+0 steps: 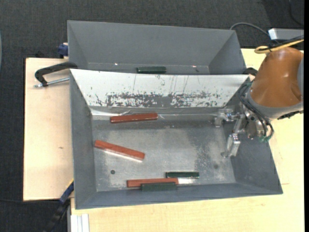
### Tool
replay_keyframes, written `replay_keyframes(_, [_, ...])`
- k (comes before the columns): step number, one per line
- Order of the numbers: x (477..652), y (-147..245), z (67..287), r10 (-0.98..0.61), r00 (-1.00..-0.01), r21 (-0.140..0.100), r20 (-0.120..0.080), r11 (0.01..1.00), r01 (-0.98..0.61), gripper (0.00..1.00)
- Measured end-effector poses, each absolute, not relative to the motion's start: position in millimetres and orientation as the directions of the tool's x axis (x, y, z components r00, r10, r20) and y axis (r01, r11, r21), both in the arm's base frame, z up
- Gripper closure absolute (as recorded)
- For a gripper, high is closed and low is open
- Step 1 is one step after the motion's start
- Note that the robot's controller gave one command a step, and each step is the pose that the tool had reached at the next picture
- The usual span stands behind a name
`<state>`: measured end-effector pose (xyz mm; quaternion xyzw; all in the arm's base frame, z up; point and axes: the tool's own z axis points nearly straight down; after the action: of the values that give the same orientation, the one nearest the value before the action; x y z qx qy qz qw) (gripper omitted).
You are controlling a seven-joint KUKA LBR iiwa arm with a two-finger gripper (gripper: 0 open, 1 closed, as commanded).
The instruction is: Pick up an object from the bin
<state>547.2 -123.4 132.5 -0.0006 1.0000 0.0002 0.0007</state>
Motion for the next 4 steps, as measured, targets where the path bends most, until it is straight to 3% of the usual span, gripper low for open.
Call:
replay_keyframes(1, [547.2,-123.4,132.5,-0.001,-1.0,0.0,-0.001,1.0,-0.001,0.0])
replay_keyframes(2, [517.1,-71.5,92.2,0.041,-0.999,0.001,-0.003,0.999,0.041,0.0])
replay_keyframes(3, [511.3,-48.2,75.3,0.046,-0.999,0.004,0.002,0.999,0.046,0.0])
replay_keyframes(4, [502.8,-49.0,73.4,0.079,-0.997,0.0,0.0,0.997,0.079,0.0])
